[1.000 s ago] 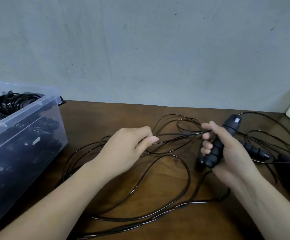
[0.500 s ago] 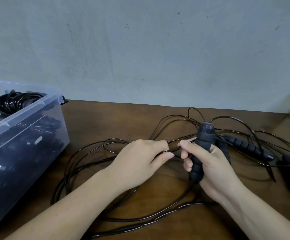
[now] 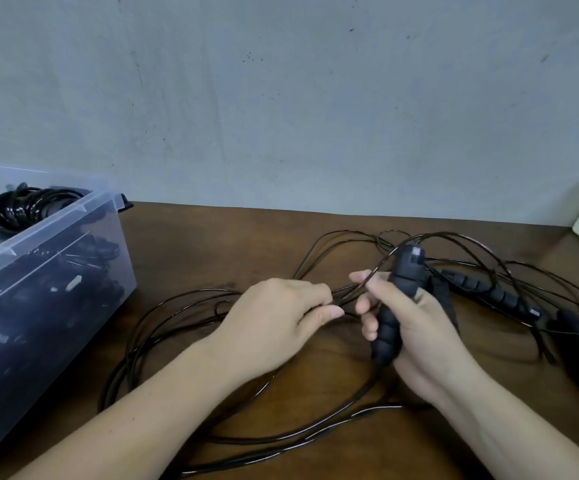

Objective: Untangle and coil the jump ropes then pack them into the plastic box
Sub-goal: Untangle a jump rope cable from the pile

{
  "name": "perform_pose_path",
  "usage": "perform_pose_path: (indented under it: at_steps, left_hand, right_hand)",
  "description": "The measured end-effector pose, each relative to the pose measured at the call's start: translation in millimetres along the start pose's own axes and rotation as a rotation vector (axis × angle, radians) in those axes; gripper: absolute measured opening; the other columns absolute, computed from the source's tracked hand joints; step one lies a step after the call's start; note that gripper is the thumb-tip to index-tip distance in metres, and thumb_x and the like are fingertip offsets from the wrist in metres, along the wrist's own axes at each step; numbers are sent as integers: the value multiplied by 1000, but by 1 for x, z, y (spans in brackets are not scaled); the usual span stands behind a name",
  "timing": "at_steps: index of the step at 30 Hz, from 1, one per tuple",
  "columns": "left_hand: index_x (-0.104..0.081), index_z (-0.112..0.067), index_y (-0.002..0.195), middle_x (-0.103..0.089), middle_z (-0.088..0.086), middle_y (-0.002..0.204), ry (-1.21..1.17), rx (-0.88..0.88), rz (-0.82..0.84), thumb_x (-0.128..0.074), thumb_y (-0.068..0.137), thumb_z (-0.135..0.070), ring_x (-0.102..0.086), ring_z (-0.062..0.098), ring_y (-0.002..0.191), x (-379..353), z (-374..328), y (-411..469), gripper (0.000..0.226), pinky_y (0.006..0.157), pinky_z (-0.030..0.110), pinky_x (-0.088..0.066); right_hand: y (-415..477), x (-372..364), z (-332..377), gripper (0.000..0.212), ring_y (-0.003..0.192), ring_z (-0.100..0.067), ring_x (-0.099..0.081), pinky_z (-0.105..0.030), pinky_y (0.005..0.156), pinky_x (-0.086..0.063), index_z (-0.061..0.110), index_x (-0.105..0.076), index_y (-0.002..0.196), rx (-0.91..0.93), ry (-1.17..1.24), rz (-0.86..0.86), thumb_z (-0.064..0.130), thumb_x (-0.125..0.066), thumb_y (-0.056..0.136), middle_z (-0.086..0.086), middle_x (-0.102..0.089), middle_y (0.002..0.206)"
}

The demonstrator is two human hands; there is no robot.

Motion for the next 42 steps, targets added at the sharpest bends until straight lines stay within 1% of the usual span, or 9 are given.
perform_pose_path:
  at_steps: [3, 6, 11, 15, 21, 27, 31, 35, 42]
  left_hand:
    - [-58, -31, 90, -57, -9, 77, 39, -34, 35, -47, 109, -55, -57, 10, 73, -11, -9, -2, 33, 64, 37, -50]
    - [-57, -30, 90, -56, -9, 76, 31, -11, 15, -46, 109, -53, -56, 11, 73, -6, -4, -1, 32, 65, 38, -51]
    - [-58, -30, 91, -54, -9, 74, 39, 10, -16, -42, 109, -52, -56, 11, 71, 4, 1, 0, 32, 63, 38, -50]
    - [-64, -31, 102, -62, -11, 82, 43, 18, 24, -38, 106, -49, -60, 9, 76, -3, -6, -1, 31, 65, 30, -51]
    - [-61, -33, 97, -59, -11, 79, 43, 24, 22, -46, 109, -51, -58, 10, 75, -3, -2, 1, 26, 65, 34, -51]
    - [-60, -33, 94, -60, -12, 76, 75, 126, -51, -47, 107, -52, -57, 9, 72, 16, 18, 2, 26, 60, 26, -46]
    - [-61, -32, 95, -61, -11, 75, 107, 150, -68, -44, 107, -52, -58, 10, 70, 22, 24, 3, 29, 58, 27, -46]
    - [-61, -32, 97, -57, -12, 74, 117, 77, -80, -43, 107, -53, -55, 10, 68, 17, 8, 1, 30, 58, 33, -48]
    - [-58, -29, 98, -59, -8, 79, 163, -7, -9, -41, 109, -51, -57, 13, 72, -7, -9, 0, 30, 61, 33, -48]
  right_hand:
    - [-5, -11, -7, 17, 59, -24, -48, -33, 60, -46, 5, -76, 95, 8, -66, 50, 21, -74, 94, -20, -61, 77]
    - [-5, -7, -6, 8, 60, -26, -51, -34, 58, -47, 4, -75, 97, 12, -87, 47, 9, -68, 98, -20, -66, 82]
    - [-7, -16, -2, 23, 60, -24, -52, -32, 58, -49, 5, -77, 114, 23, -94, 109, 11, -74, 91, -19, -65, 86]
    - [-10, -21, -2, 24, 59, -24, -51, -33, 62, -48, 6, -80, 109, 33, -142, 138, 19, -78, 88, -16, -58, 68]
    - [-4, -4, 7, 17, 64, -21, -56, -32, 63, -49, 2, -77, 94, 77, -122, 8, 19, -77, 92, -17, -69, 80]
    - [8, 36, 28, 19, 68, -14, -55, -21, 55, -46, 7, -67, 109, 39, 128, -141, 18, -74, 96, -8, -69, 89]
    - [8, 38, 25, 22, 71, -14, -56, -21, 54, -47, 8, -68, 111, 19, 128, -155, 23, -75, 96, -9, -73, 97]
    - [3, 14, 9, 34, 70, -17, -57, -24, 54, -46, 1, -74, 116, -18, 51, -68, 23, -78, 90, -14, -75, 99]
    - [-6, -6, -11, 20, 63, -26, -51, -40, 72, -47, 7, -77, 97, -26, -116, 8, 25, -80, 91, -20, -61, 73]
Point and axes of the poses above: each hand's wrist, its own y-axis towards the middle knuckle, its own x-axis out of the back of the hand, z = x × y, the point moved 10 cm from there along y, towards the middle knuckle
